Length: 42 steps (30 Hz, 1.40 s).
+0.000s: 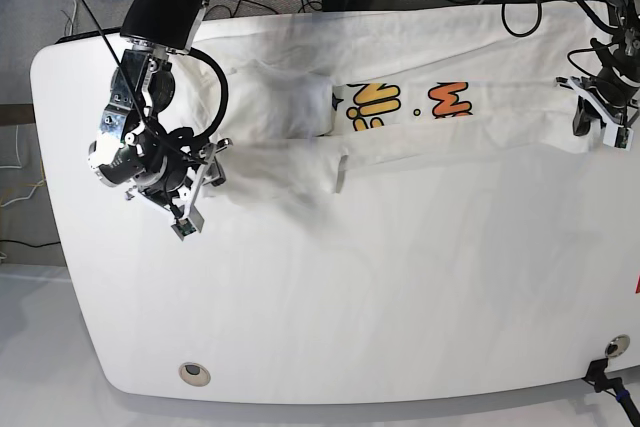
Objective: Fold the T-shirt properly
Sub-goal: 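Lay the folded side edges down near the collar with both grippers, then open the right gripper and regrasp the folded fabric near the sleeve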
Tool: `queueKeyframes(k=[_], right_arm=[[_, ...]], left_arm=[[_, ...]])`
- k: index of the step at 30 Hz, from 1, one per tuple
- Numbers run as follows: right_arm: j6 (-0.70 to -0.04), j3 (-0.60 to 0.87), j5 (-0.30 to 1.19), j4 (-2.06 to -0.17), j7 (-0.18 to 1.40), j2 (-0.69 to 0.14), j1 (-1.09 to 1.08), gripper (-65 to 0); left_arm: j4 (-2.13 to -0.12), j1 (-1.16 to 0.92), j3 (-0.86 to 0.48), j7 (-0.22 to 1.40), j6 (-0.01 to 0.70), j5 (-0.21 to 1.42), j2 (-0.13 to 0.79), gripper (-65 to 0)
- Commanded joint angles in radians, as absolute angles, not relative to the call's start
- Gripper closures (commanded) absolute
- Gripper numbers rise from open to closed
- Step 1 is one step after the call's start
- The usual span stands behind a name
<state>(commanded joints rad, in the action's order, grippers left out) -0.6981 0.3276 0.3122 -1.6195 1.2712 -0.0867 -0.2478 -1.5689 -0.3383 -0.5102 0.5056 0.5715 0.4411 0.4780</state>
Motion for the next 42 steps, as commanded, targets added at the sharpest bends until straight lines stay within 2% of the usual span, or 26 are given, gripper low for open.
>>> queueKeyframes(k=[5,15,42], right_arm=[[-0.698,0.355,0.427,-1.460,1.234,-0.091,-0.312,-29.2],[-0.698,0.355,0.424,-1.251,1.162,-0.094,-0.400,-29.2],[-0.698,0.351,0.423,-1.139,1.043,-0.117,-0.378,-29.2]], left_arm=[[-1.569,-0.338,-0.509,0.506,0.572,0.441,0.476,0.0],[-1.569,-0.321,-0.481,0.506,0.572,0.441,0.476,0.0],[-1.564,-0.305,-0.481,0.506,0.572,0.441,0.476,0.0]])
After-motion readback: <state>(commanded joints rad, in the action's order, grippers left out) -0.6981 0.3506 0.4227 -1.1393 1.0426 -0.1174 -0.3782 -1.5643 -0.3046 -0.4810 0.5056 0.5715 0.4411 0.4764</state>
